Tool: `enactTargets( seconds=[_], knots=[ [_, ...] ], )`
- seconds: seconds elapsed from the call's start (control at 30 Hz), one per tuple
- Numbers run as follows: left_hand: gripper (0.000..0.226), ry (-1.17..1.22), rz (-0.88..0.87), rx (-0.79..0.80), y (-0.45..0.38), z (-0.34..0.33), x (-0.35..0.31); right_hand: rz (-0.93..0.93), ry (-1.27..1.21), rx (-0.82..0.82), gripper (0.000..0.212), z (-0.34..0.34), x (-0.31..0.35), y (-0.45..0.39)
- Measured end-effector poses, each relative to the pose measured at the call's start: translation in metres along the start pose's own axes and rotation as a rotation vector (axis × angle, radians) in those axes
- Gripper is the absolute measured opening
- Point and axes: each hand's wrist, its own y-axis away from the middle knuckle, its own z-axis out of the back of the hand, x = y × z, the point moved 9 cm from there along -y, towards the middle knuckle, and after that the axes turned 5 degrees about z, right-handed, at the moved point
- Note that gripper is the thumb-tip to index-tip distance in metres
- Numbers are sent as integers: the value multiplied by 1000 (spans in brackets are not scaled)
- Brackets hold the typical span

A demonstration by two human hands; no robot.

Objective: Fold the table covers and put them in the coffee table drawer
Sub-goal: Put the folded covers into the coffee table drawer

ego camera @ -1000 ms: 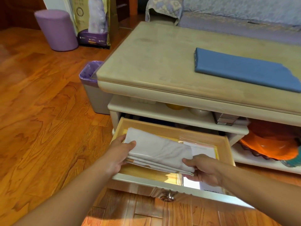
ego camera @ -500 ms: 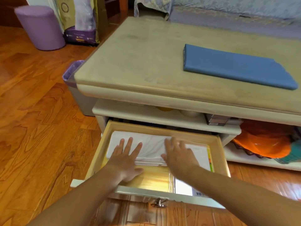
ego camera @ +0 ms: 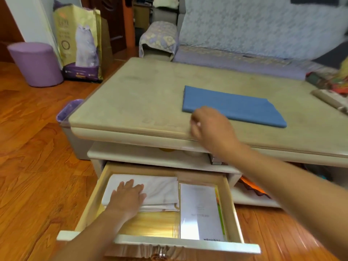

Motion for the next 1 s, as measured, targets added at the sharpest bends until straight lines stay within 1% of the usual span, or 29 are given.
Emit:
enactTargets(
  seconds=[0.03,0.07,0.13,0.17,0.2,0.3,0.33,0.4,0.43,0.5,0.53,0.57,0.63,0.7,0.77,0.8,0.87,0.93,1.0],
  knots=[
    [49,-20,3,-18,1,0,-1,-94,19,83,24,-5,-31,-9],
    [48,-46,7,-43,3,2,-2,-151,56,181,33,-12,-57,-16],
    [46,-123,26,-109,8,6,0,-178,97,339,49,-23,-90,-22],
    [45,-161,39,-135,10,8,1,-156,126,372,51,-25,-99,-24],
    [45,-187,47,-146,13,9,0,-118,179,384,49,-24,-105,-26],
    [48,-241,19,-134,17,4,-5,82,419,367,28,-19,-103,-29],
    [48,-250,2,-129,18,5,-6,126,445,371,24,-20,-100,-29],
    [42,-241,-33,-118,22,12,-6,127,423,382,29,-23,-98,-31],
    [37,-227,-53,-108,23,15,-5,92,391,370,35,-25,-98,-35],
    [27,-191,-81,-51,24,19,3,-91,285,363,46,-28,-108,-43],
    [27,-168,-93,-3,24,18,8,-193,213,353,48,-30,-115,-45],
    [32,-147,-98,59,24,15,16,-269,155,340,48,-33,-120,-46],
    [43,-120,-110,172,28,9,27,-324,134,321,46,-41,-125,-43],
    [49,-100,-129,249,35,1,32,-313,175,275,40,-40,-126,-41],
    [53,-88,-139,307,43,-7,33,-242,280,211,25,-30,-122,-41],
    [54,-91,-146,324,48,-9,30,-194,343,176,17,-22,-117,-42],
    [53,-76,-161,318,54,-6,24,-138,403,55,9,4,-107,-44],
    [57,70,-136,349,61,5,18,-97,378,-74,4,33,-87,-39],
    [67,372,-38,459,66,14,19,30,380,-174,4,55,-43,-25]
  ],
)
